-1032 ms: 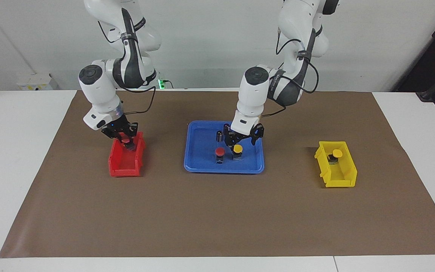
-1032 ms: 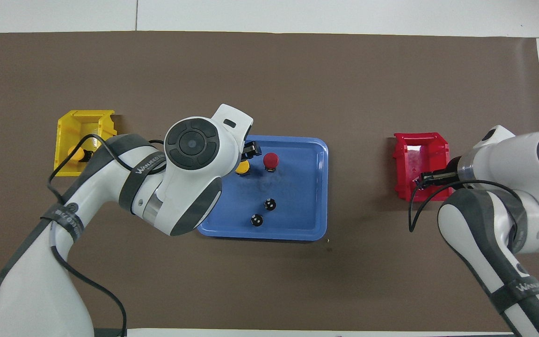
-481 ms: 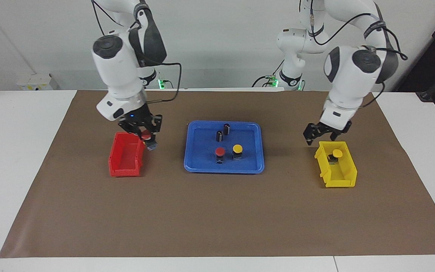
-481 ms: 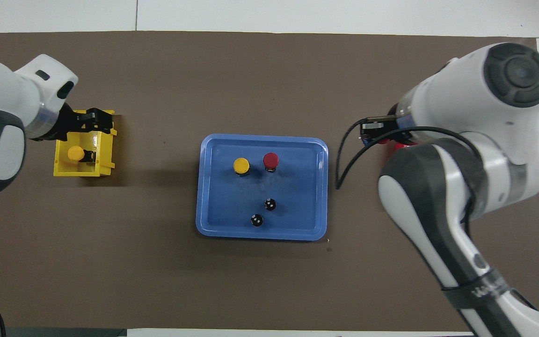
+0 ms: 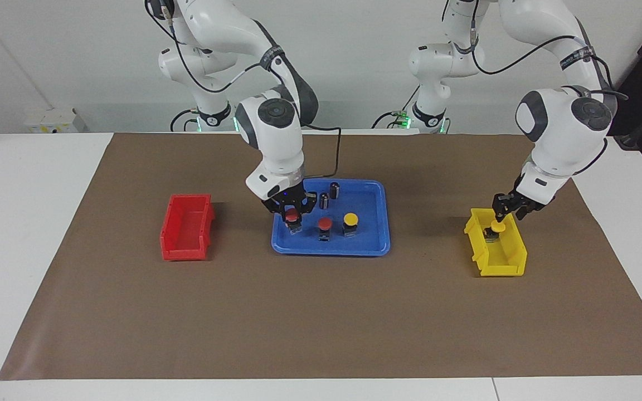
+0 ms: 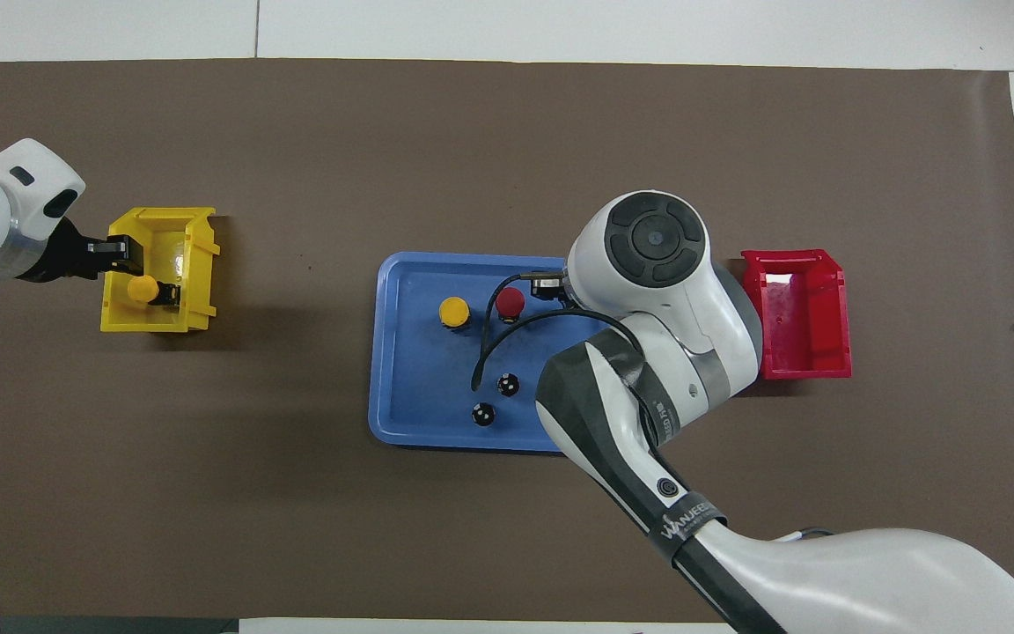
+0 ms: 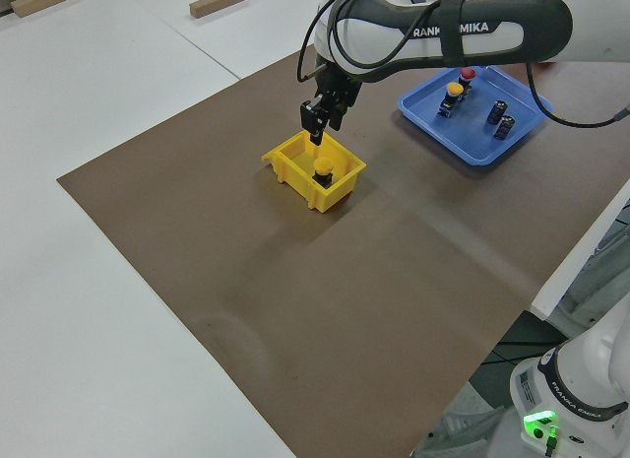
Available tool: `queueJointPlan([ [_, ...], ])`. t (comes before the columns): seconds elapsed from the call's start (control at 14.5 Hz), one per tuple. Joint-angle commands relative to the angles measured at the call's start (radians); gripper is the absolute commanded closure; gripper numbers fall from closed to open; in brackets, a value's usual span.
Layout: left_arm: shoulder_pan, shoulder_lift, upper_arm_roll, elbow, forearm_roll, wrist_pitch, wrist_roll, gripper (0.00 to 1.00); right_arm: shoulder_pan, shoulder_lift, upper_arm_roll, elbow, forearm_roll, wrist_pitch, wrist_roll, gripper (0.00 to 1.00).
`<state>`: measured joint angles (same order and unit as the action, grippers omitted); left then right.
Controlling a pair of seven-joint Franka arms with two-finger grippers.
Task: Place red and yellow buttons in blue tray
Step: 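Place the second red button in the tray while the left gripper grasps yellow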
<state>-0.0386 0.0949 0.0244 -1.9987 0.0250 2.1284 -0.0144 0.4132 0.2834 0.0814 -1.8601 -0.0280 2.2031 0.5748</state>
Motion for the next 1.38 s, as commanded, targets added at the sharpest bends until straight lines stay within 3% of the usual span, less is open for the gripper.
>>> queueJointPlan([
  [0.0,0.019,-0.014,-0.014,-0.086,-0.020,0.097,0.028,0.43,0.001,-0.024,0.001,-0.083,-0.020,0.069,0.016,0.68],
  [0.28,0.014,-0.004,-0.014,-0.115,-0.027,0.148,0.030,0.43,0.025,-0.006,0.001,-0.096,-0.023,0.081,0.069,0.59],
  [0.34,0.010,-0.003,-0.014,-0.118,-0.040,0.154,0.030,0.43,0.024,-0.006,0.001,-0.097,-0.023,0.081,0.069,0.43],
  [0.41,0.008,-0.001,-0.014,-0.124,-0.042,0.162,0.030,0.43,0.024,-0.006,0.000,-0.094,-0.023,0.079,0.072,0.14],
  [0.48,0.008,0.008,-0.014,-0.127,-0.042,0.175,0.028,0.43,0.021,-0.007,-0.005,-0.077,-0.024,0.063,0.069,0.00],
  [0.62,0.013,0.019,-0.014,-0.132,-0.042,0.200,0.030,0.43,-0.020,-0.035,-0.012,-0.016,-0.044,0.015,0.060,0.00],
  [0.76,0.017,0.028,-0.014,-0.133,-0.042,0.215,0.030,0.43,-0.109,-0.070,-0.008,0.097,-0.044,-0.127,0.048,0.00],
  [0.83,0.017,0.032,-0.014,-0.134,-0.042,0.225,0.027,0.58,-0.141,-0.091,-0.009,0.148,-0.044,-0.204,0.028,0.00],
  [0.89,0.017,0.032,-0.014,-0.127,-0.042,0.217,0.022,0.88,-0.169,-0.101,-0.011,0.192,-0.044,-0.262,-0.002,0.00],
  [0.96,0.016,0.031,-0.014,-0.109,-0.043,0.194,0.019,0.99,-0.204,-0.112,-0.011,0.234,-0.044,-0.319,-0.051,0.00],
  [1.17,-0.001,0.025,-0.026,0.106,-0.060,-0.110,-0.008,0.99,-0.302,-0.188,-0.012,0.276,-0.036,-0.452,-0.194,0.00],
  [1.31,-0.074,0.035,-0.026,0.283,-0.060,-0.290,-0.117,0.99,-0.368,-0.246,-0.012,0.280,-0.029,-0.543,-0.300,0.00],
])
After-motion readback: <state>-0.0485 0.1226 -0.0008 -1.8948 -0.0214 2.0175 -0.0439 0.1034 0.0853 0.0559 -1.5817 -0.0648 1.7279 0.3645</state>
